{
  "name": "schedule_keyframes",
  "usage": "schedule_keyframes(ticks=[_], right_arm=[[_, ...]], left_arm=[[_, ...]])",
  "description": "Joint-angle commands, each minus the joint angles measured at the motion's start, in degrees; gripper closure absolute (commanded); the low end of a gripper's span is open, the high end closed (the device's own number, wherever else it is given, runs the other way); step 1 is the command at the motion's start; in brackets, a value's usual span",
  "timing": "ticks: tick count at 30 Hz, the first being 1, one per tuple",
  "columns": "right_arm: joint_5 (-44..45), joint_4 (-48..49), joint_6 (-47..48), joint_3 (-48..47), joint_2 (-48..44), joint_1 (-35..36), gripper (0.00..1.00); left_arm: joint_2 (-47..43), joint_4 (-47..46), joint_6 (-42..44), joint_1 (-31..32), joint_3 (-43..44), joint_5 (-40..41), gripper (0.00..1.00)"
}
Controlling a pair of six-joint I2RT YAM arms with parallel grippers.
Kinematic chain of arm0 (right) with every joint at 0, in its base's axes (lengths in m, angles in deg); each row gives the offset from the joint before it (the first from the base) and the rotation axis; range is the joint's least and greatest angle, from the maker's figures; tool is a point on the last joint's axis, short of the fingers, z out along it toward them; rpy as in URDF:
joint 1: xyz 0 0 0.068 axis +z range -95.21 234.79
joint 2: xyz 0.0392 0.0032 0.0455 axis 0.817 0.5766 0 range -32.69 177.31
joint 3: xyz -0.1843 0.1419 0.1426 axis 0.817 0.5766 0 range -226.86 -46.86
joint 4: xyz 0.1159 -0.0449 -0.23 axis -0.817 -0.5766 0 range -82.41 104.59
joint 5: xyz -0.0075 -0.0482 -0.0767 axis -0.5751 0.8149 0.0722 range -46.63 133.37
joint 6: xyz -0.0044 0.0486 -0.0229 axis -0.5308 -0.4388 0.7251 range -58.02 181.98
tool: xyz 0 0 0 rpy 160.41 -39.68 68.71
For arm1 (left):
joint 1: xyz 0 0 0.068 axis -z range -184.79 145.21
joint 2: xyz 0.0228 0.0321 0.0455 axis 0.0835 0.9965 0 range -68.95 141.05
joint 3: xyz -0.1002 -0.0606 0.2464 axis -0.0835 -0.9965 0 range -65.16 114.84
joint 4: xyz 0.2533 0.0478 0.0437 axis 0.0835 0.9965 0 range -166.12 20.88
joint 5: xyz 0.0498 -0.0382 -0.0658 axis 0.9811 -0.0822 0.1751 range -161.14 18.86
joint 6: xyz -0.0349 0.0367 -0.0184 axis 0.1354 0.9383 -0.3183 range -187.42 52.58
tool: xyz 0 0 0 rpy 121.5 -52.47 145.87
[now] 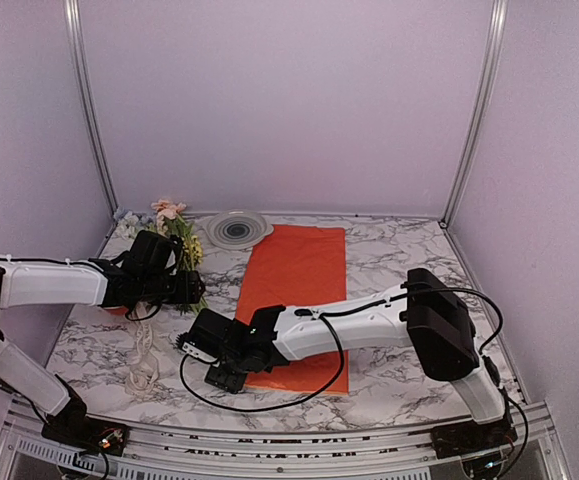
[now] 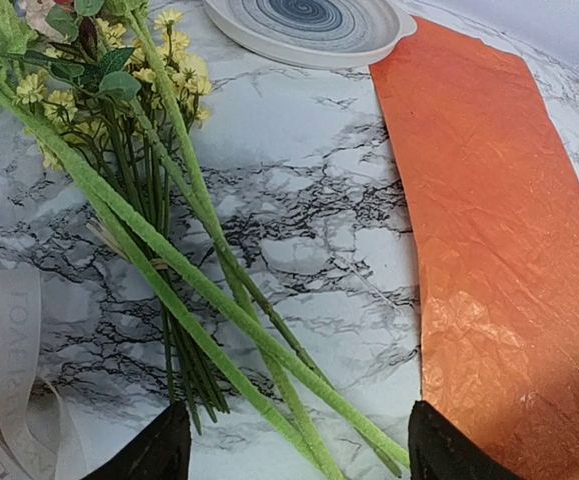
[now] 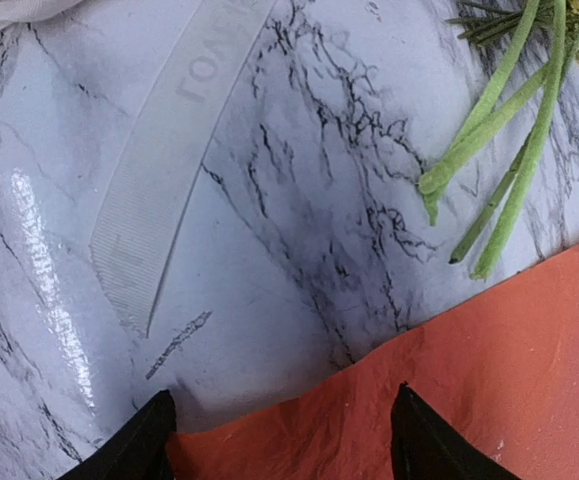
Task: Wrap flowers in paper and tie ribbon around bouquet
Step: Pick up the folded wrapping paper from the center of the board.
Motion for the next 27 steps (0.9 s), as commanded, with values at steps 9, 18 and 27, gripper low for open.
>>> schedule_keyframes(ticks=[9, 18, 27], right_arm=[[4.9, -1.3, -2.2, -1.3, -1.1, 0.3, 0.68], [6.6, 0.2, -5.1, -0.7, -6.9, -1.3, 1.00], [-4.1, 11.4, -12.1, 12.3, -22.9, -12.4, 1.00]], left_arm=[[0.5, -0.7, 1.4, 0.0, -0.2, -1.1, 0.25], [-0.7, -0.8, 3.2, 0.1, -0.8, -0.3, 0.25], [-6.5, -3.4, 5.4, 0.6, -3.6, 2.0, 0.26]])
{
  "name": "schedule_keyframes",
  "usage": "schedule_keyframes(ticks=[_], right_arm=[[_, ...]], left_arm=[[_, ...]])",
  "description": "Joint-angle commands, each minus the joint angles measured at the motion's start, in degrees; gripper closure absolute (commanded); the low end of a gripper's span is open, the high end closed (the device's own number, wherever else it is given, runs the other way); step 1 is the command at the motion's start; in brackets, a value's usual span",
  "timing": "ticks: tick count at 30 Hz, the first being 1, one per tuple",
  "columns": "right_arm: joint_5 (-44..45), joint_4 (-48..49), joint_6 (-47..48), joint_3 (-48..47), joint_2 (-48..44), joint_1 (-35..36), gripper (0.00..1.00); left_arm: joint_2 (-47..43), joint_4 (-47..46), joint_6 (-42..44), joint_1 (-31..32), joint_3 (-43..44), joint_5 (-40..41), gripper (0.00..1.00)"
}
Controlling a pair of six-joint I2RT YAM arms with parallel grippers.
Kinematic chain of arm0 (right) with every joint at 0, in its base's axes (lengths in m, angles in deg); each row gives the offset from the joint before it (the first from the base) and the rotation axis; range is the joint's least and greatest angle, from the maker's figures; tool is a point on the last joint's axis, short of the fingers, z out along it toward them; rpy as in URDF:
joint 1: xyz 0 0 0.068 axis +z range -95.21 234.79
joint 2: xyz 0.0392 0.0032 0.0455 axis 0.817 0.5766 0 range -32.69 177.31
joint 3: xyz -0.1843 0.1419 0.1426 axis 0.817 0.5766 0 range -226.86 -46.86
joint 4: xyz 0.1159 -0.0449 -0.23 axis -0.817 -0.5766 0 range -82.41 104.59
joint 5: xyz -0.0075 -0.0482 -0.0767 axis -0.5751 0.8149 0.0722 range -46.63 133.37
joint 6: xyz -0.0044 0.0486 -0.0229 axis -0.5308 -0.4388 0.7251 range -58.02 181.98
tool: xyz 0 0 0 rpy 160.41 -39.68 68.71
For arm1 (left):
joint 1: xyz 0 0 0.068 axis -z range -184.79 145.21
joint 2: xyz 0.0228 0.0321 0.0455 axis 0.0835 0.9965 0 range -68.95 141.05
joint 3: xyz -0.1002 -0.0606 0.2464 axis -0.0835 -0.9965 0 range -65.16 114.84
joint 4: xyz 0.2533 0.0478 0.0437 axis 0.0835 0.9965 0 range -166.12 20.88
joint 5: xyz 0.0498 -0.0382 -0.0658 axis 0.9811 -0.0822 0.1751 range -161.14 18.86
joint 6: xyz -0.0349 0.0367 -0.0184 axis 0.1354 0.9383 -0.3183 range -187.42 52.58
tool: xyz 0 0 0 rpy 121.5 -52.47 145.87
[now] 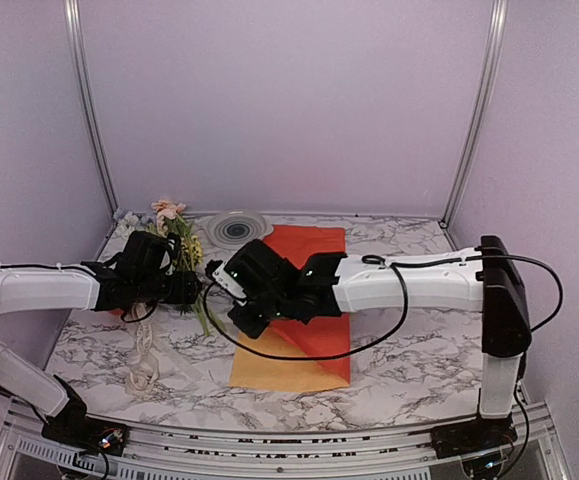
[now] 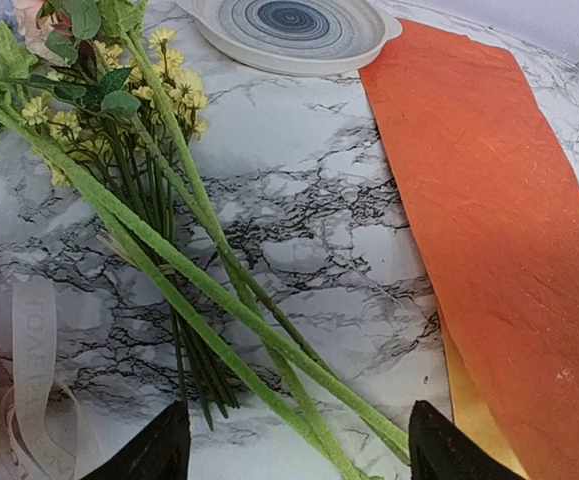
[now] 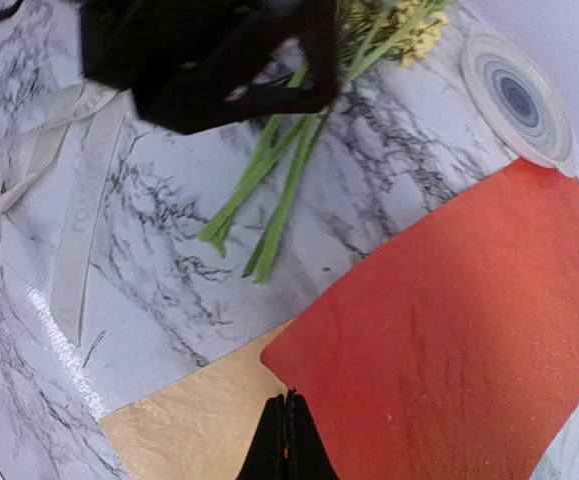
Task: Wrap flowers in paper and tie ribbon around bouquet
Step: Pick up the folded wrapping paper from the center of the board, then unfold the folded wrapping paper at the center of the board.
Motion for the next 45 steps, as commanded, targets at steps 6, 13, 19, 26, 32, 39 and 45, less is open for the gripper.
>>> schedule_keyframes(ticks=[6, 13, 19, 26, 32, 39, 45], right_arm=[[-15.4, 28.9, -22.0, 30.3, -29.3, -25.5, 1.00], [-12.3, 40.9, -37.6, 51.6, -43.0, -35.7, 1.00], [-4.5, 40.9, -41.3, 60.6, -50.9, -37.9, 1.00], [-13.7, 36.1, -26.7, 52.1, -49.5, -38.6, 1.00], [-32.0, 23.2, -6.2, 35.5, -47.0, -38.6, 1.00], [-55.6, 27.8, -6.2, 28.1, -47.3, -38.4, 1.00], [-65.6, 17.4, 3.7, 21.4, -46.5, -37.8, 1.00]], left_arm=[[-2.8, -3.6, 10.4, 10.9, 1.3, 5.5, 0.32], [16.0, 0.4, 24.6, 28.1, 12.8, 0.7, 0.26], [34.9, 10.7, 27.4, 33.7, 28.9, 8.1, 0.24], [32.4, 6.5, 29.1, 33.6, 26.6, 7.5, 0.23], [18.4, -7.3, 31.6, 28.6, 16.0, 2.0, 0.20], [11.6, -11.6, 37.1, 24.1, 16.1, 0.6, 0.09], [4.1, -15.6, 51.2, 18.2, 15.7, -8.5, 0.01]])
